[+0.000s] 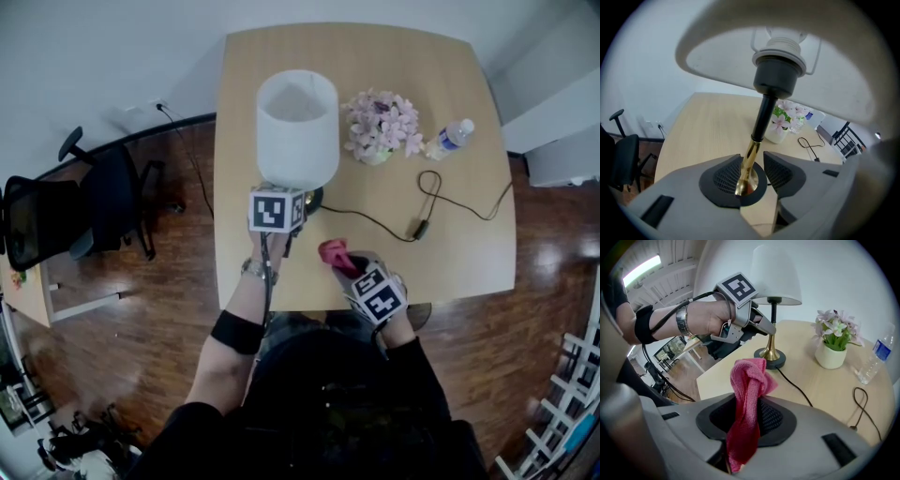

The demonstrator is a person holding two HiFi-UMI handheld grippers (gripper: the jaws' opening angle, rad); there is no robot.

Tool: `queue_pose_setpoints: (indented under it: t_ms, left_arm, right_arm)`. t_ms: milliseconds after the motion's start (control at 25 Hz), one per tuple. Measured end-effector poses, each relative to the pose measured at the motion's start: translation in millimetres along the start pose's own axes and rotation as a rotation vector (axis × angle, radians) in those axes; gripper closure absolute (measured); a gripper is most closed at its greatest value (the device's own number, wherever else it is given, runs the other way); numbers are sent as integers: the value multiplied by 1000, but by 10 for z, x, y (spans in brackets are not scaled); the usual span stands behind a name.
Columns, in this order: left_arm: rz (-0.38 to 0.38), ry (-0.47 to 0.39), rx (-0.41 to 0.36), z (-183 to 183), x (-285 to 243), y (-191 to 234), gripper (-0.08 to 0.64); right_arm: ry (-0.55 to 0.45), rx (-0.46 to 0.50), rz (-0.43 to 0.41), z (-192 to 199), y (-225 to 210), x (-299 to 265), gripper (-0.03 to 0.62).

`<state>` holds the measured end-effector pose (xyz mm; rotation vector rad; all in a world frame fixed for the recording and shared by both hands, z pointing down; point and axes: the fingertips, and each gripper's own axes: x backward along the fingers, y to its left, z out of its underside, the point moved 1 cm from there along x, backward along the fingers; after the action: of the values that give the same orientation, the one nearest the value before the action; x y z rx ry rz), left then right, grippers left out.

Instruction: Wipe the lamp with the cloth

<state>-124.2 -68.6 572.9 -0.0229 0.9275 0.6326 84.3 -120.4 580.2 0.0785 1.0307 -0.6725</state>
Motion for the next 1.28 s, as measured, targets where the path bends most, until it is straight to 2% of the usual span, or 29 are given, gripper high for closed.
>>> queue_pose_setpoints:
  t_ms: [600,680,920,1160,1280]
  left_arm:
    - [28,45,-33,665,161,39,383]
    - [43,66,-46,786,156,21,359]
    - [94,136,-69,1189,226,-55,358]
    - [144,143,-112,1397,553,-91,359]
    - [183,112,-135,1418,842,-98,359]
  right_arm:
    - [-4,-4,20,48,252,-31,474]
    - [-4,-8,30,44,286,-30,474]
    - [-20,-17,60,-2,378,-18,474]
    - [-46,-30,98,-88,465,16,474]
    - [-80,-35,111,-177,517,79,474]
